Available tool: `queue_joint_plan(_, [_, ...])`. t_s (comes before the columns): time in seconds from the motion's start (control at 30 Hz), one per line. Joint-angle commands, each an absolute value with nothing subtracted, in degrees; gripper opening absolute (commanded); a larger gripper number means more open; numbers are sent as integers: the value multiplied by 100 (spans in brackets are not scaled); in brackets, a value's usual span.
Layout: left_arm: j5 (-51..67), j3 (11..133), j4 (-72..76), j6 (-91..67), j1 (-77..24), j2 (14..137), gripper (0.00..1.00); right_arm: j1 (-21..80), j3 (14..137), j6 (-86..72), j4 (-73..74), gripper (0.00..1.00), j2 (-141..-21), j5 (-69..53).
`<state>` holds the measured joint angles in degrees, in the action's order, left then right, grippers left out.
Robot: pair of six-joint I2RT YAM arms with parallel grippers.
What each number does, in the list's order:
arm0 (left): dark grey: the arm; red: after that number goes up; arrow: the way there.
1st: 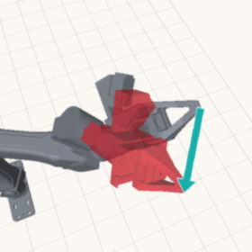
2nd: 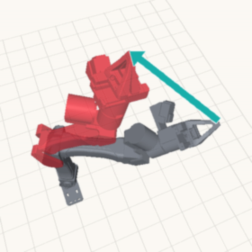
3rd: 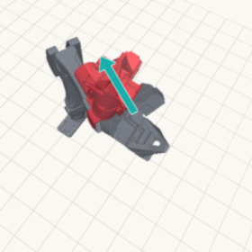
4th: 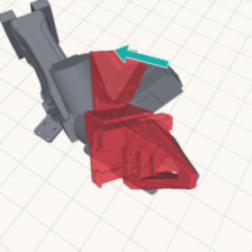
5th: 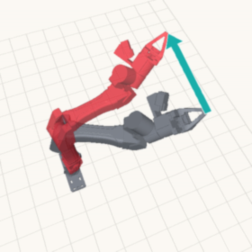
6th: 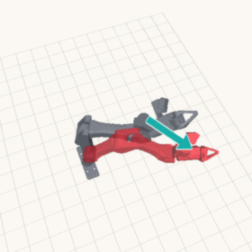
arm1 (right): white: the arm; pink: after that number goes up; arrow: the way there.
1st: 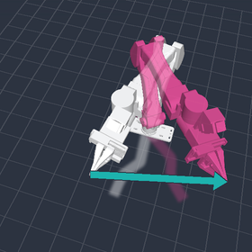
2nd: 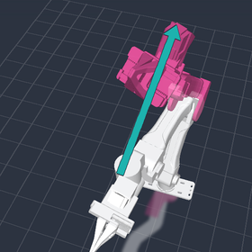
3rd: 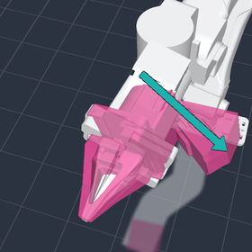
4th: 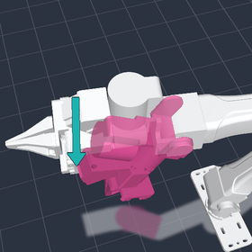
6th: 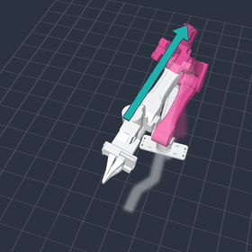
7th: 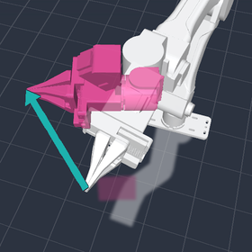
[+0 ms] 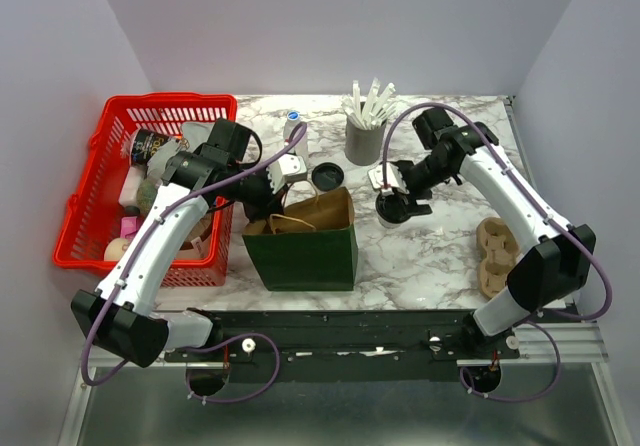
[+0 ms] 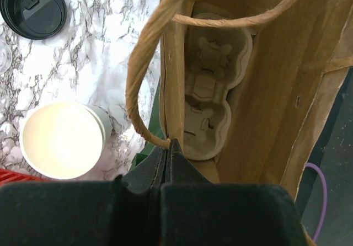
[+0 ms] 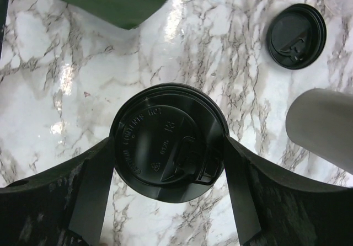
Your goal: Pack the takeout coffee
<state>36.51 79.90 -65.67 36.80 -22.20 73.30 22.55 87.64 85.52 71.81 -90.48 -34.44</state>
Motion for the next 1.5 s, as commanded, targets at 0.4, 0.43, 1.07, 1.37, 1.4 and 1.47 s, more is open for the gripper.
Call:
queue_joint_plan(0.4, [3885, 7919, -6557, 3630, -2206, 7497, 0, 2136, 8472, 10046, 8262, 86, -9562, -3665])
queue_joint_plan(0.43, [3902, 7902, -6531, 3630, -2206, 7497, 0, 2136, 8473, 10028, 8236, 86, -9571, -3656])
queue_joint_plan(1.07, [4158, 7849, -5916, 2955, -2206, 7462, 0, 2030, 8878, 3073, 5794, 100, -8334, -3071])
queue_joint_plan(1.37, [3445, 7594, -5089, 2057, -2153, 7278, 0, 2030, 8122, 98, 6434, 100, -8517, -2224])
queue_joint_plan(1.4, [3480, 7559, -5080, 2057, -2153, 7251, 0, 2030, 8069, -347, 6312, 100, -8525, -1980])
queue_joint_plan(1.47, [3577, 7471, -5071, 2030, -2153, 7181, 0, 2056, 8094, -701, 6302, 100, -8622, -1707])
